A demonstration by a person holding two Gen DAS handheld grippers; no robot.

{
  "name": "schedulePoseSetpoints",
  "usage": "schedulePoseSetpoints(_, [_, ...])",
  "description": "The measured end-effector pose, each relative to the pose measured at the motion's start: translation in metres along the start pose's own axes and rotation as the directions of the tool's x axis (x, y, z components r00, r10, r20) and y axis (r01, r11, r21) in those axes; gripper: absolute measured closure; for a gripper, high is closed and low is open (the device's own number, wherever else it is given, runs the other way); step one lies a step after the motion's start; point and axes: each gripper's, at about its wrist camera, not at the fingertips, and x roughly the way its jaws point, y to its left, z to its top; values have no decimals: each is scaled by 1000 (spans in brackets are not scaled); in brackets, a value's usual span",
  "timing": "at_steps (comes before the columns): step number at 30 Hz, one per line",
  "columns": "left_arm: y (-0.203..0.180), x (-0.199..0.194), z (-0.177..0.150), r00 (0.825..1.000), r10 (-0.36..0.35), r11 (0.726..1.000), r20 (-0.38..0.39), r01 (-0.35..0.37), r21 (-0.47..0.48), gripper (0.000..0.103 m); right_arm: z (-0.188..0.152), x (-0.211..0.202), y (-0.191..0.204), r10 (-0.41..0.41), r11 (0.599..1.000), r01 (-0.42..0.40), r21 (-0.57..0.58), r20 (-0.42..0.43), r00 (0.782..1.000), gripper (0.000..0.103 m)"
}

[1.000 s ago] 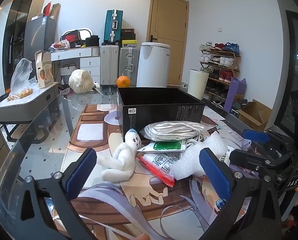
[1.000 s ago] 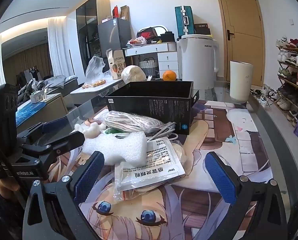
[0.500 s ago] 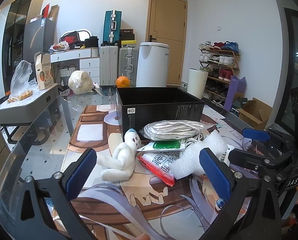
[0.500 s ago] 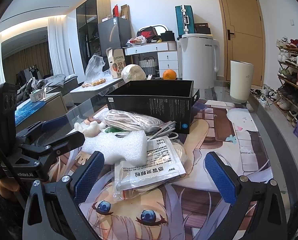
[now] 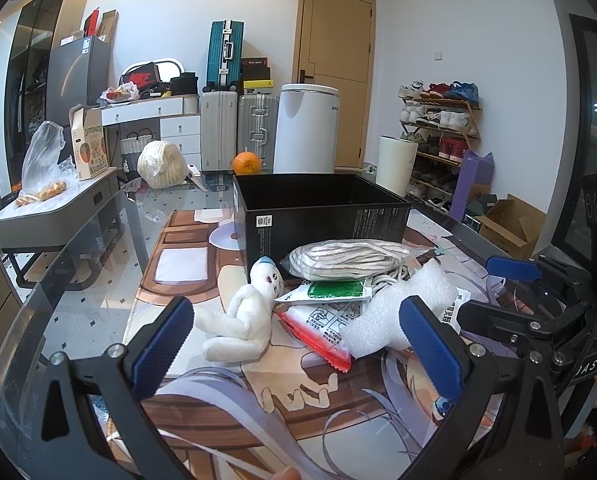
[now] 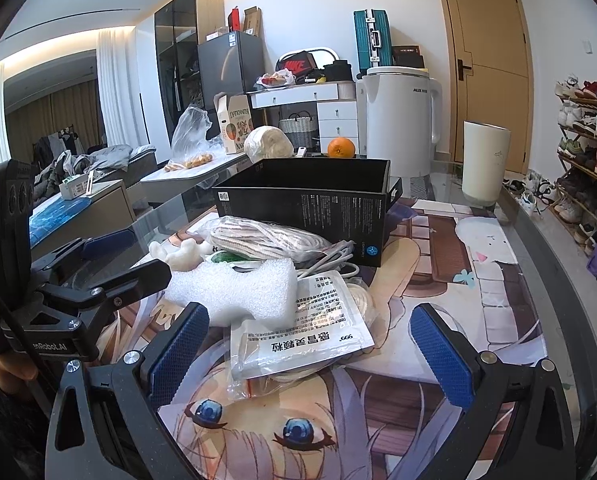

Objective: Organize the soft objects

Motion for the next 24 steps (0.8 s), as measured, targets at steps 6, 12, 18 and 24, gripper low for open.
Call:
schedulePoseSetpoints(6, [-1, -2, 0, 1000, 12, 1000, -4, -12, 6, 0, 1, 1, 1, -6, 1000, 6, -9, -8, 1000, 1])
schedulePoseSetpoints(12, [-2, -3, 3, 1000, 25, 1000, -10, -24, 19, 0, 2, 0, 1, -8, 1000, 8, -11, -10, 1000, 1])
schedulePoseSetpoints(18, [0, -4, 5, 999, 32, 999, -9, -32, 12, 0, 3, 1, 1, -9, 1000, 9, -18, -13, 1000, 1])
schedulePoseSetpoints(24, [3, -3, 8, 999, 35, 999, -8, -35, 4, 0, 5, 0, 3, -10, 999, 10, -39, -18, 1000, 1])
